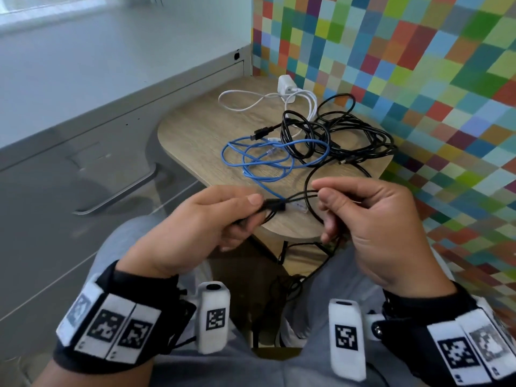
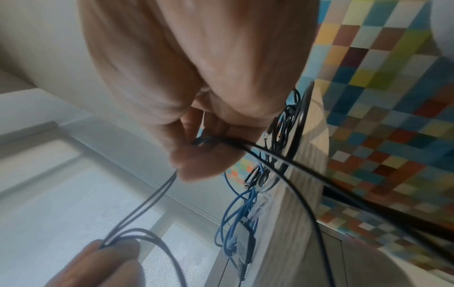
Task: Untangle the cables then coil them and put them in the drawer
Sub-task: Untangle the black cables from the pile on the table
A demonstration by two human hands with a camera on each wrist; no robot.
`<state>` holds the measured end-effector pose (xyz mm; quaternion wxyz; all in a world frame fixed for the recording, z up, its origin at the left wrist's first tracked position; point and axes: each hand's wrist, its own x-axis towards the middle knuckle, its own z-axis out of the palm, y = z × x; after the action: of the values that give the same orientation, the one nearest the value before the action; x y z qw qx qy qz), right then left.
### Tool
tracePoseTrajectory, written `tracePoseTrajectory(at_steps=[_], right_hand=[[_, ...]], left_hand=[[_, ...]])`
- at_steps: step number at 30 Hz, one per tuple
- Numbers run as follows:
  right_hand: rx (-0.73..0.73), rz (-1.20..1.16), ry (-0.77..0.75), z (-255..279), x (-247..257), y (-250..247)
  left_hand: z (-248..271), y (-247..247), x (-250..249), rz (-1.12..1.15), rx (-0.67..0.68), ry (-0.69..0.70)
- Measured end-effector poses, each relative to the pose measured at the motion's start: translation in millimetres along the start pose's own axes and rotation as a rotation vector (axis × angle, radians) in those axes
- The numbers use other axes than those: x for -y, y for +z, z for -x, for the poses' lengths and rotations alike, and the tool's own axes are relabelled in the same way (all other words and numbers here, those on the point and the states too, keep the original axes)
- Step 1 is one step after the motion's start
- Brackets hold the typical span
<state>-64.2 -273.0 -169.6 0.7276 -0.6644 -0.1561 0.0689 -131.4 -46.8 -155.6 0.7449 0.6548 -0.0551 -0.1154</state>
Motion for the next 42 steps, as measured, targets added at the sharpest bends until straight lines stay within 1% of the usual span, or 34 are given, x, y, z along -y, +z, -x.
tracePoseTrajectory(at_steps=[2,4,6,7,9,10,12,13,16,19,20,21,22,25,27,30,32,36,38,42], right_hand=[[-0.018,-0.014,0.052,-1.3,-1.2,0.2],[-0.034,0.05,0.048,-1.5,-0.1,-0.1],[-0.052,0.228,0.007,-1.4,-0.2,-0.5],[-0.049,0.338,-0.009,-0.9,-1.0,0.1],[-0.01,0.483,-0.011,1.1,-4.1,4.2],[0.016,0.517,0.001,2.9,-5.0,8.4],[0.062,0.595,0.01,6.7,-7.1,17.3],[0.087,0.639,0.002,8.6,-7.6,21.5],[0.177,0.705,-0.019,11.7,-9.1,30.5],[0.234,0.676,-0.007,12.4,-9.5,32.7],[0.254,0.674,-0.001,12.6,-9.4,32.8],[0.271,0.677,0.002,12.8,-9.2,32.6],[0.281,0.679,-0.003,13.3,-9.5,32.0],[0.269,0.652,-0.025,14.2,-10.4,30.2],[0.265,0.616,-0.026,14.9,-9.1,30.9],[0.334,0.467,0.014,17.1,-6.8,33.0],[0.354,0.413,0.031,18.3,-6.1,34.0],[0.326,0.253,0.014,17.3,-4.4,35.0],[0.286,0.186,0.044,15.5,-4.5,33.7],[0.242,0.09,0.128,12.1,-5.8,31.4]], left_hand=[[1.6,-5.8,-0.5,0.245,0.057,0.039],[2.4,-8.5,-2.7,0.458,0.062,0.072],[1.0,-6.5,-7.9,0.609,0.005,0.123],[-0.4,-4.0,-9.4,0.631,-0.063,0.159],[-3.2,2.0,-9.6,0.552,-0.237,0.245],[-5.0,5.7,-8.9,0.48,-0.29,0.29],[-9.1,14.1,-5.1,0.35,-0.311,0.361],[-10.7,18.3,-3.2,0.297,-0.314,0.373],[-12.9,28.6,2.9,0.118,-0.35,0.36],[-13.0,32.3,9.9,-0.161,-0.376,0.355],[-13.1,32.2,12.0,-0.226,-0.382,0.356],[-13.2,32.1,13.1,-0.24,-0.386,0.361],[-12.3,32.0,11.5,-0.199,-0.388,0.363],[-8.7,29.7,-2.1,0.13,-0.355,0.371],[-5.6,26.2,-9.0,0.253,-0.353,0.383],[-2.7,25.1,-12.9,0.3,-0.376,0.359],[-2.7,26.9,-12.7,0.316,-0.375,0.343],[-3.2,27.7,-11.7,0.325,-0.367,0.354],[-3.0,27.1,-12.6,0.332,-0.382,0.373],[-2.6,24.0,-14.7,0.396,-0.436,0.462]])
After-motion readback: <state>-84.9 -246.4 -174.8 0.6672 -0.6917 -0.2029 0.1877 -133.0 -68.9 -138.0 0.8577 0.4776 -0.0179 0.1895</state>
